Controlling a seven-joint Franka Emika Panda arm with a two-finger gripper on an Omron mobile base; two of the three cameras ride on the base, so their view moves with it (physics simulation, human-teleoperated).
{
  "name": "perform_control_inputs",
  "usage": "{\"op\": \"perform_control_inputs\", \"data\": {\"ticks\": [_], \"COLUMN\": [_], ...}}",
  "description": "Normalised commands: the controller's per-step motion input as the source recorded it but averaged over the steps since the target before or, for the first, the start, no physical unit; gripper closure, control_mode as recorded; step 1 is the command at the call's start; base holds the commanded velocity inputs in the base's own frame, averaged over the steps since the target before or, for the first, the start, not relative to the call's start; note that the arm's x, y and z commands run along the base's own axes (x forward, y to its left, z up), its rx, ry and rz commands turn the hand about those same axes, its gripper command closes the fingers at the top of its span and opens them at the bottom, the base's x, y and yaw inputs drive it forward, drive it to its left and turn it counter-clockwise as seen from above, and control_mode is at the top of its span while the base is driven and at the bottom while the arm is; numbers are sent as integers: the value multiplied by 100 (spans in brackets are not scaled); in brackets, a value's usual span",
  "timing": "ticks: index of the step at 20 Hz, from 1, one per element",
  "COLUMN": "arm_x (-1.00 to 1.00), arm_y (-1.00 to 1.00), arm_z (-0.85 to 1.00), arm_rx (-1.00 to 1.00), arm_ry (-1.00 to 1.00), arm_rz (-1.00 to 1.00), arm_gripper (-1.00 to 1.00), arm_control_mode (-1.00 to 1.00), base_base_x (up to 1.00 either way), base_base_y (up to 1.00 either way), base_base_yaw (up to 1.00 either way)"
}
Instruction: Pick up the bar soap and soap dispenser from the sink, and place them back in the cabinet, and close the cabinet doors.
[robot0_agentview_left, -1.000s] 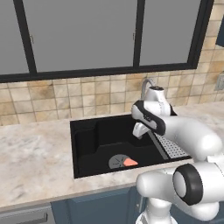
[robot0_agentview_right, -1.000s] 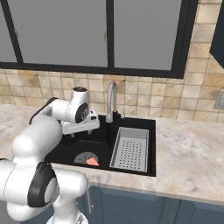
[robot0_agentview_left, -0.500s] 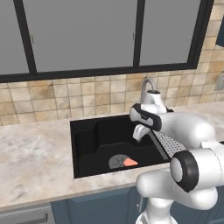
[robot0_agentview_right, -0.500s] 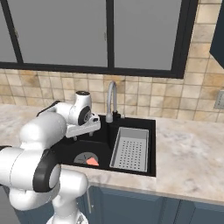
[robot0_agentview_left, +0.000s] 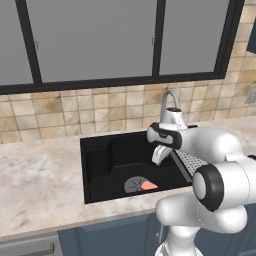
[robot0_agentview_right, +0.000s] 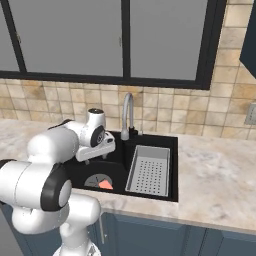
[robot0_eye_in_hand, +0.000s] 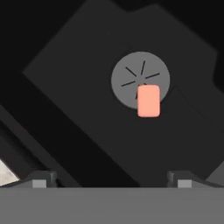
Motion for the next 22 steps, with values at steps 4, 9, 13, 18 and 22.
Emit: {"op": "perform_control_inputs", "data": {"ticks": [4,9,13,18,22], "arm_x": [2,14,20,18,21], "arm_y": [0,-1,-8,-10,-1], "arm_z": [-22,-10,-8,-8,-4], "arm_rx": [0,0,0,0,0], "arm_ry": [0,0,0,0,3], "arm_rz": [2,0,0,0,0], "arm_gripper": [-100,-100,-100,-100,-100], "arm_control_mode": [-100,-100,-100,-100,-100], "base_base_x": [0,0,0,0,0], "base_base_y": [0,0,0,0,0], "base_base_yaw": [0,0,0,0,0]}}
